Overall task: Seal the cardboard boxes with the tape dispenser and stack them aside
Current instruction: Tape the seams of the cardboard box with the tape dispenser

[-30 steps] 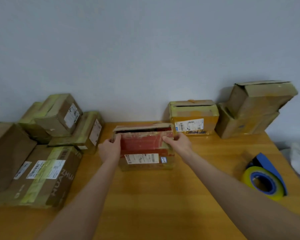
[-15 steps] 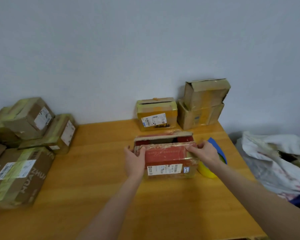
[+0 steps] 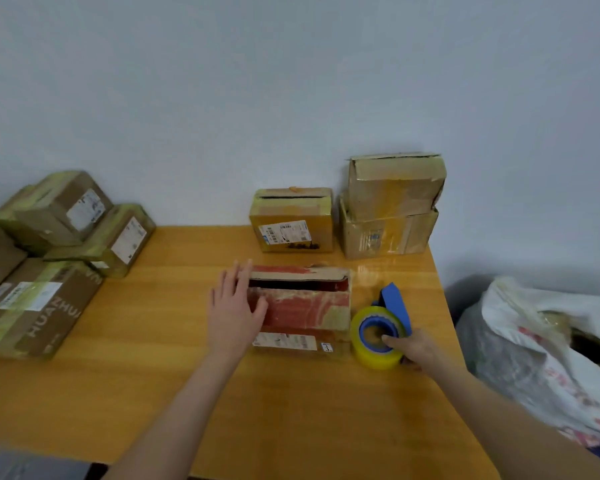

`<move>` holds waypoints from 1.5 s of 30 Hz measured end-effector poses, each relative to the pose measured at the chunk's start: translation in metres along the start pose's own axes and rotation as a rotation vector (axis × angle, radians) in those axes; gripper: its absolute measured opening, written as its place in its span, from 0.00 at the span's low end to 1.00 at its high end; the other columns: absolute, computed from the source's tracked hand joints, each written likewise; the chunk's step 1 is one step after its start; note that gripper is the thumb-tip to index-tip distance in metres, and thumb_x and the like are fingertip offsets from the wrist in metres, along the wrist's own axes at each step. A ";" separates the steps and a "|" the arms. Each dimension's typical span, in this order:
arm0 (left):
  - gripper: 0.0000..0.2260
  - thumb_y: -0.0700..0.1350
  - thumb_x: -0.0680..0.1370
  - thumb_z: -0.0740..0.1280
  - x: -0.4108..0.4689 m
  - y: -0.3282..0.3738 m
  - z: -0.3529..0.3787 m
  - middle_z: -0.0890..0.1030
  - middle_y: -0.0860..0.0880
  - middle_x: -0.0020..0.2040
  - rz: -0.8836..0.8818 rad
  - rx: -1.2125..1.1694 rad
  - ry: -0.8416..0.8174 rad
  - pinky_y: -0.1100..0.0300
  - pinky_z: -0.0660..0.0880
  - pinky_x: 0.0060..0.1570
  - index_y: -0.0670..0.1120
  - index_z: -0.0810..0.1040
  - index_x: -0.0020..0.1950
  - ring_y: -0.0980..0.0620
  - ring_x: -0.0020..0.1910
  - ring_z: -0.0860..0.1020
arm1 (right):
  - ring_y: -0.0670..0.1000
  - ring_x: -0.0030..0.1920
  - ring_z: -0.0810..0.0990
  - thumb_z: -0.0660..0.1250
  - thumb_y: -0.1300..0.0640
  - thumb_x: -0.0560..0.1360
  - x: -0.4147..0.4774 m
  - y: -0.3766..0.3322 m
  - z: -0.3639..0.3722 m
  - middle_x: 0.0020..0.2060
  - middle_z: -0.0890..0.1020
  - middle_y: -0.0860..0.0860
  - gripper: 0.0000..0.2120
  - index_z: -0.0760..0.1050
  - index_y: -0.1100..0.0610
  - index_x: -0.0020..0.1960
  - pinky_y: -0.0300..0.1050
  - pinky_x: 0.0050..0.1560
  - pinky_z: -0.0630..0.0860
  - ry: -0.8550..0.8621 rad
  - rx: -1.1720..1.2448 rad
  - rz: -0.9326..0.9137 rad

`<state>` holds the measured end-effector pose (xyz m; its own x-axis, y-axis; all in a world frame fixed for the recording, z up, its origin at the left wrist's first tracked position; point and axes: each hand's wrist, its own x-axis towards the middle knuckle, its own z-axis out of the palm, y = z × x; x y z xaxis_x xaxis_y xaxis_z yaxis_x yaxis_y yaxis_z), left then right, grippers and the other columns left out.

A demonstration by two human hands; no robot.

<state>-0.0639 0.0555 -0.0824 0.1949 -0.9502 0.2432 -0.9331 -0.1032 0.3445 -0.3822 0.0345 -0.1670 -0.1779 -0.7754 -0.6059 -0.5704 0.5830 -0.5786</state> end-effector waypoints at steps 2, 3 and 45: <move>0.24 0.54 0.80 0.61 0.001 0.000 0.005 0.61 0.50 0.77 0.026 0.055 -0.105 0.45 0.54 0.75 0.54 0.64 0.75 0.46 0.77 0.54 | 0.50 0.23 0.67 0.72 0.50 0.75 0.009 0.003 0.008 0.24 0.68 0.51 0.13 0.71 0.56 0.40 0.43 0.26 0.66 0.006 0.006 0.014; 0.22 0.54 0.80 0.61 0.001 -0.002 0.009 0.63 0.49 0.76 0.018 0.058 -0.127 0.46 0.54 0.75 0.55 0.67 0.74 0.47 0.77 0.55 | 0.50 0.23 0.68 0.71 0.51 0.75 0.013 0.003 0.008 0.24 0.68 0.51 0.13 0.71 0.57 0.41 0.44 0.27 0.66 0.013 0.009 0.016; 0.25 0.65 0.73 0.67 0.053 -0.015 -0.057 0.85 0.47 0.47 -0.643 -1.180 -0.562 0.56 0.79 0.41 0.44 0.82 0.51 0.49 0.47 0.81 | 0.38 0.47 0.81 0.77 0.60 0.69 -0.083 -0.197 -0.003 0.54 0.78 0.46 0.27 0.70 0.46 0.63 0.31 0.38 0.77 -0.326 -0.006 -0.694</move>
<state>-0.0219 0.0232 -0.0228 0.0747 -0.8503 -0.5209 0.1078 -0.5124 0.8519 -0.2581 -0.0169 -0.0015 0.4676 -0.8519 -0.2359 -0.4696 -0.0133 -0.8828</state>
